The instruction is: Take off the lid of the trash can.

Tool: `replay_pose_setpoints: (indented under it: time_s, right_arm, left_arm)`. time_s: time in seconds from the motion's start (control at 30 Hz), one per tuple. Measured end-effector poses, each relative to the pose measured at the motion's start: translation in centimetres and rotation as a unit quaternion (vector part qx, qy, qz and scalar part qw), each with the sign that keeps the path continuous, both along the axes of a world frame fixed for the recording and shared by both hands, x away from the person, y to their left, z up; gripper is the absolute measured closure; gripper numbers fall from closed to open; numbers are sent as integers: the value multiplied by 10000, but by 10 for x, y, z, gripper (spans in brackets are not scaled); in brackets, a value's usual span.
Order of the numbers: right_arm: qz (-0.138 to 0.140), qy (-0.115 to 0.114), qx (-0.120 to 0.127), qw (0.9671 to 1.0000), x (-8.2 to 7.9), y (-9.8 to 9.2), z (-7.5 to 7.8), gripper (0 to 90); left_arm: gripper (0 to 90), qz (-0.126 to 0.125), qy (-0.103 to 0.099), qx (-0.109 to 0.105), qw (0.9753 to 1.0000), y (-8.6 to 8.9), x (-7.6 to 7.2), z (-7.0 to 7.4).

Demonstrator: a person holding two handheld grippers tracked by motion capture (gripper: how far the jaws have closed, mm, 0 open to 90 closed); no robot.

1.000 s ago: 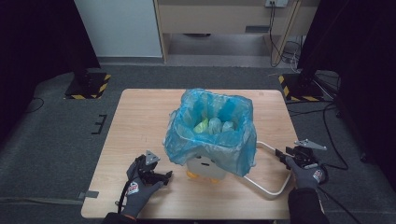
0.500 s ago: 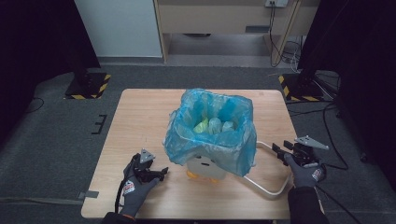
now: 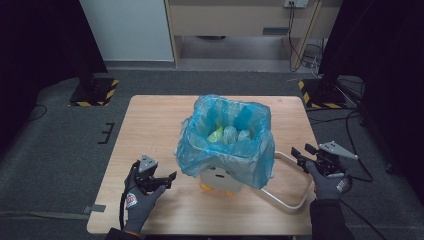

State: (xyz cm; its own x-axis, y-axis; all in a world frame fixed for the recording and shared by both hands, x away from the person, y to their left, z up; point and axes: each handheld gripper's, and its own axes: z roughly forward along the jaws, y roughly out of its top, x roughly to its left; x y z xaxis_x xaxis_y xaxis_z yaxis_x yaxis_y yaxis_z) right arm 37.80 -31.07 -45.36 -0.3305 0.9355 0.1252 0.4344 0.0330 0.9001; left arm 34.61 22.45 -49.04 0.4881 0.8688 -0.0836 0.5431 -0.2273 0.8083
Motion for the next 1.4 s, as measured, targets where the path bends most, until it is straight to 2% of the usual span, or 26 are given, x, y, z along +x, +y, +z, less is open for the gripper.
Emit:
replay_pose_setpoints:
  time_s: [0.2,0.27,0.47,0.6,0.77,0.9,0.97,1.4]
  right_arm:
    - [-6,-149,140,9998,-3,0,10,381]
    - [1,-151,65,9999,-3,1,12,381]
    - [71,-247,66,9996,-5,8,19,381]
    - [136,-344,-8,9993,-7,11,26,380]
    - [140,-454,149,9988,-11,13,38,379]
    - [165,-558,144,9982,-14,15,46,379]
    - [191,-623,66,9979,-16,17,52,380]
    - [465,-1108,278,9924,-33,25,88,391]
  left_arm:
    - [160,97,-207,-201,9995,7,-4,16]
    - [157,140,-270,-206,9993,9,-5,21]
    - [152,195,-418,-213,9987,11,-8,34]
    - [151,219,-544,-364,9976,11,-11,43]
    - [150,198,-716,-424,9963,10,-16,56]
    - [149,176,-855,-515,9949,8,-20,68]
    - [149,157,-930,-559,9940,7,-23,75]
    - [144,73,-1407,-725,9874,5,-41,112]
